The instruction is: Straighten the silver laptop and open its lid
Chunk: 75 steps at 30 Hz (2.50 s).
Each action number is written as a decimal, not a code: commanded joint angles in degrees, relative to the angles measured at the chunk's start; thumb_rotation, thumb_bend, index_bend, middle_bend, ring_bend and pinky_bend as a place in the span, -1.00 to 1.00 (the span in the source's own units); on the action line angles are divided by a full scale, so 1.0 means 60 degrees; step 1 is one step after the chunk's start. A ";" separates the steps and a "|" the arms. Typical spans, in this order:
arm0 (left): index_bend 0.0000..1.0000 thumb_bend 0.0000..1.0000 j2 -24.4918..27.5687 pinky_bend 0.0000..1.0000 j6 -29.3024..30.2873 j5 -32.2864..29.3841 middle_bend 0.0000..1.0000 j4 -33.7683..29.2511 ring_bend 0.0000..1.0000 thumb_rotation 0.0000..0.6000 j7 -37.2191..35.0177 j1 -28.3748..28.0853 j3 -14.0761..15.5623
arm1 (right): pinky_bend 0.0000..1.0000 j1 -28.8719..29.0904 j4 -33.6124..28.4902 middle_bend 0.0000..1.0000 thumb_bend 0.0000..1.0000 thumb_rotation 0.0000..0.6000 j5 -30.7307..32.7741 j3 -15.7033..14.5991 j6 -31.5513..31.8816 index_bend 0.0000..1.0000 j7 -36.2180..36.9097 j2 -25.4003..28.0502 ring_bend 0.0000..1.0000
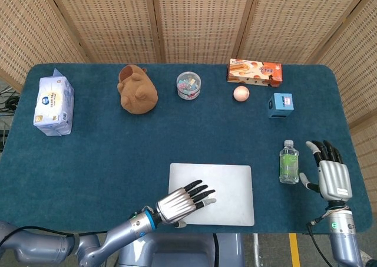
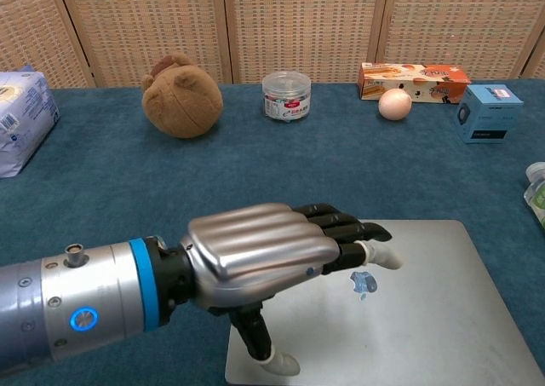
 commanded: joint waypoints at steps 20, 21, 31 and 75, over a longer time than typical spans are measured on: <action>-0.85 -1.00 -0.2310 -1.00 -0.0174 -0.0678 -1.00 0.1760 -1.00 1.00 0.1027 -0.0911 -0.0294 | -0.81 -0.0238 0.0343 -0.72 -0.38 1.00 -0.0074 0.0303 -0.0320 -0.71 0.0699 0.0226 -1.00; -0.85 -1.00 -0.2385 -1.00 -0.0147 -0.0700 -1.00 0.1842 -1.00 1.00 0.1090 -0.0938 -0.0311 | -0.81 -0.0252 0.0362 -0.72 -0.38 1.00 -0.0064 0.0321 -0.0331 -0.71 0.0741 0.0235 -1.00; -0.85 -1.00 -0.2845 -1.00 -0.0105 -0.1009 -1.00 0.2435 -1.00 1.00 0.1189 -0.1099 -0.0346 | -0.81 -0.0358 0.0455 -0.72 -0.38 1.00 -0.0092 0.0380 -0.0418 -0.71 0.0942 0.0270 -1.00; -0.85 -0.37 -0.3180 -1.00 0.0341 -0.1295 -1.00 0.3041 -1.00 1.00 0.1448 -0.1538 -0.0398 | -0.81 -0.0724 0.0561 -0.72 -0.38 1.00 -0.0123 0.0557 -0.0590 -0.73 0.1455 0.0325 -1.00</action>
